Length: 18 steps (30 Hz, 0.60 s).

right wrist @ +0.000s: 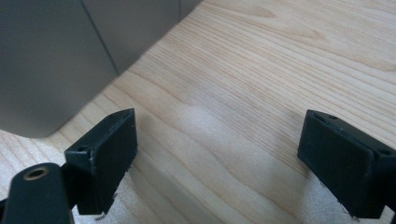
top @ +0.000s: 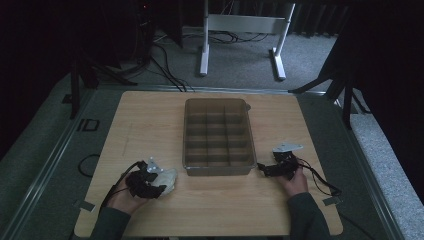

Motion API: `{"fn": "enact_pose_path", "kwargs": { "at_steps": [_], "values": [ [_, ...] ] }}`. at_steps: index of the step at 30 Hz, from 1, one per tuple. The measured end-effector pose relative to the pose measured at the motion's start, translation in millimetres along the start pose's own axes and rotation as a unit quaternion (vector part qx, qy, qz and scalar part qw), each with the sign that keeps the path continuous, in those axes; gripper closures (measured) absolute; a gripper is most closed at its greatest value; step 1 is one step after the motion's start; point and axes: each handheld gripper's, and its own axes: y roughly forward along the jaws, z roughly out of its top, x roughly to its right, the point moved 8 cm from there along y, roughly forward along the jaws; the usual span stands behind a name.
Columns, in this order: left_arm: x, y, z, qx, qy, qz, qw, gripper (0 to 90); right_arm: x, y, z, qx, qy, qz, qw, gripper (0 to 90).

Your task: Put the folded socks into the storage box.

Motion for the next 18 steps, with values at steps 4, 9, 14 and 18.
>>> {"fn": "enact_pose_path", "kwargs": {
  "at_steps": [4, 9, 14, 18],
  "values": [
    [4.1, 2.8, 4.8, 0.001, 0.006, -0.003, 1.0000, 47.9, -0.1, 0.0, 0.0, 0.000, 0.000, 0.000, 1.0000, 11.5],
    [2.6, -2.5, 11.2, 0.012, 0.007, -0.008, 0.9999, 47.3, -0.1, 0.0, 0.0, 0.000, 0.000, 0.000, 1.0000, 11.6],
    [-3.3, -9.3, 13.6, 0.010, 0.011, -0.011, 0.9998, 47.3, -0.1, 0.0, 0.0, 0.000, 0.001, 0.000, 1.0000, 11.5],
    [-3.0, -4.2, 13.3, -0.003, 0.020, -0.028, 0.9994, 44.6, -0.1, 0.0, 0.0, 0.000, 0.000, 0.000, 1.0000, 11.6]
  ]
}}
